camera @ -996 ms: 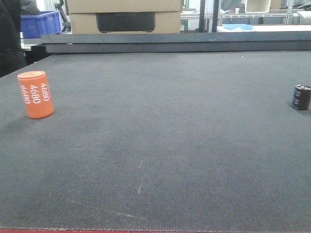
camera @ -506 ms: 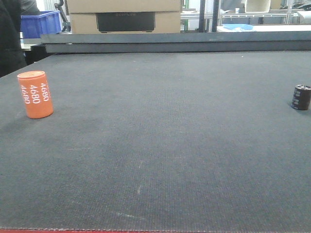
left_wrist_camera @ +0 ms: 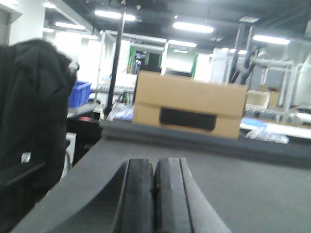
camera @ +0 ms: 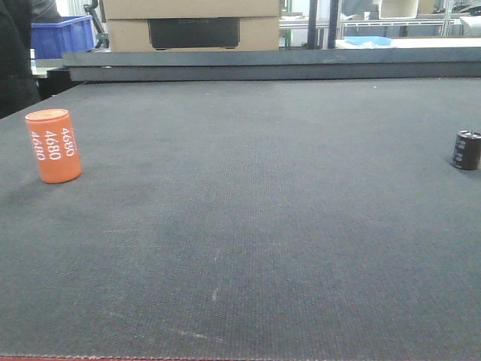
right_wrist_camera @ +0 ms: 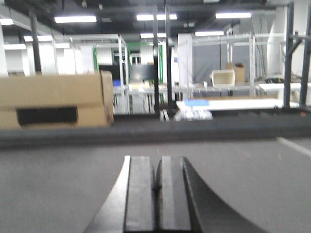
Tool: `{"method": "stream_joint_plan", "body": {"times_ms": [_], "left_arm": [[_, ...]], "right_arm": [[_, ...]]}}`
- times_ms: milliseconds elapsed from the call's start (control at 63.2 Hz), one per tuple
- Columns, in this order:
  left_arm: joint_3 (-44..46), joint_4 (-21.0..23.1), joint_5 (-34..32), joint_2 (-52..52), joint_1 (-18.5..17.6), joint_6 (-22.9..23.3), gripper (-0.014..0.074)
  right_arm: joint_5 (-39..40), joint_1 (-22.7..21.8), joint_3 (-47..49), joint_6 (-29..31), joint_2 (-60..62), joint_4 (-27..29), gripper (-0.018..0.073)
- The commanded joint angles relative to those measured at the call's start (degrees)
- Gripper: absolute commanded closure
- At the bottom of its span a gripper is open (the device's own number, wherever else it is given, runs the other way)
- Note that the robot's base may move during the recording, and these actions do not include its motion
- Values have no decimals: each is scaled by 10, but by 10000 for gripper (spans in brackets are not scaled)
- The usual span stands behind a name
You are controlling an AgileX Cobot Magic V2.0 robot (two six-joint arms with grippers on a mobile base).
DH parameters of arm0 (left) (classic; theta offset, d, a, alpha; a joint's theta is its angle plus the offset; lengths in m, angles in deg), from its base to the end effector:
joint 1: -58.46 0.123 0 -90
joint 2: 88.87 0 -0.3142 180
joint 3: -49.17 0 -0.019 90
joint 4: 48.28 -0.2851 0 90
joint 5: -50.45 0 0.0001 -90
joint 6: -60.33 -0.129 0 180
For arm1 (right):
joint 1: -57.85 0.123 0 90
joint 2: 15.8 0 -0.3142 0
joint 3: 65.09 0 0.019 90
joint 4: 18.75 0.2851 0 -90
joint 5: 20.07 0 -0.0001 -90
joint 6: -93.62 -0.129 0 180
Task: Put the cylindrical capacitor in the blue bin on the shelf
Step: 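Move the right gripper over the small brown capacitor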
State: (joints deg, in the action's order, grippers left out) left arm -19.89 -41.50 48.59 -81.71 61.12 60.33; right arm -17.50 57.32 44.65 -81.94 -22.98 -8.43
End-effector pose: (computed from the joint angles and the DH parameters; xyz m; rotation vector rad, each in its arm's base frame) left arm 0.0848 0.0044 0.2832 -0.1101 1.2936 -0.0590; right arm 0.0870 -0.0018 0.2763 0.0798 1.3054 0.0743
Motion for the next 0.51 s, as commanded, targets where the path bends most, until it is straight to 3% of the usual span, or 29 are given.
{"method": "stream_joint_plan", "body": {"times_ms": [0, 111, 221, 380, 490], "left_arm": [[78, -18, 67, 8, 1, 0, 707], [196, -68, 189, 61, 1, 0, 680], [286, -77, 265, 118, 1, 0, 540], [360, -77, 315, 208, 1, 0, 248], [370, -68, 315, 258, 1, 0, 107]], "right_arm": [[-47, -4, 83, 1, 1, 8, 715], [-108, -4, 189, 1, -45, -10, 715], [-126, -4, 253, 1, -118, -25, 651], [-129, -4, 303, 1, -217, -25, 304], [-144, -4, 310, 1, -268, -26, 38]]}}
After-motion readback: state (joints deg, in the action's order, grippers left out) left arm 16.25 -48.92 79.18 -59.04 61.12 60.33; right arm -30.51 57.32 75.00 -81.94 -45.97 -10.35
